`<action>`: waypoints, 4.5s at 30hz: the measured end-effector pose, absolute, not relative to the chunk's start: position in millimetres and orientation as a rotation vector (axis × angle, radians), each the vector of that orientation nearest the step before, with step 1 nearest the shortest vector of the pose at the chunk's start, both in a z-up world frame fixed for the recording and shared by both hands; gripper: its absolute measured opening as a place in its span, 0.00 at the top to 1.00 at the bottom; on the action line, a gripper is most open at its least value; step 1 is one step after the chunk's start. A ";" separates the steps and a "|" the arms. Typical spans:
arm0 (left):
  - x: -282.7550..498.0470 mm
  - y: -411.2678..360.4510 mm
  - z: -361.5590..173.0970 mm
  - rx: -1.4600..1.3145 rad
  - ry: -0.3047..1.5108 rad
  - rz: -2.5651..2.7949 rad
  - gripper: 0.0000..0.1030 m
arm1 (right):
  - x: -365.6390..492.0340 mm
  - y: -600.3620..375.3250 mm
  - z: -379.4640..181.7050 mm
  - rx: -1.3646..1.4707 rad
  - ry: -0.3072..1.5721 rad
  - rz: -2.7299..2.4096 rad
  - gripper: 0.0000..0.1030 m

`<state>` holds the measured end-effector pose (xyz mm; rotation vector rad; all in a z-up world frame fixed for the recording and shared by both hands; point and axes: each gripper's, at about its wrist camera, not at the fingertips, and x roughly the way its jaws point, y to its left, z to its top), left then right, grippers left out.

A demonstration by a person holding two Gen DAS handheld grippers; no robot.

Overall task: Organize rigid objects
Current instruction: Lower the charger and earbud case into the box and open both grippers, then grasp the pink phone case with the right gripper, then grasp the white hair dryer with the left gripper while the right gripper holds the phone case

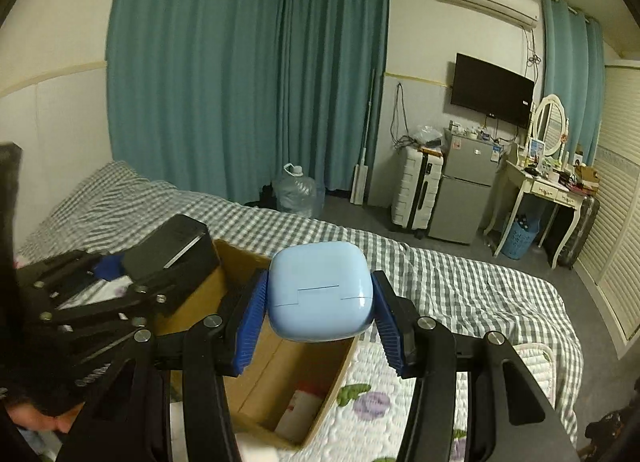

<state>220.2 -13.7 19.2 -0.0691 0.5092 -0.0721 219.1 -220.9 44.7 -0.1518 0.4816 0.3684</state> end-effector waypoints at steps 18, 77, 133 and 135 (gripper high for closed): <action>247.3 -12.7 -25.6 -0.010 0.552 -0.064 0.56 | 247.2 -220.2 -1.3 -0.156 0.581 0.344 0.51; 71.6 1.4 -45.7 0.002 0.650 0.057 0.33 | 74.5 -224.1 -33.5 -0.285 0.600 0.393 0.22; 89.8 -53.9 -149.0 0.156 0.888 -0.137 0.56 | 98.0 -252.3 -86.8 -0.063 0.758 0.480 0.91; 81.8 -51.5 -141.5 0.131 0.870 -0.146 0.56 | 95.4 -253.0 -83.5 -0.061 0.752 0.474 0.91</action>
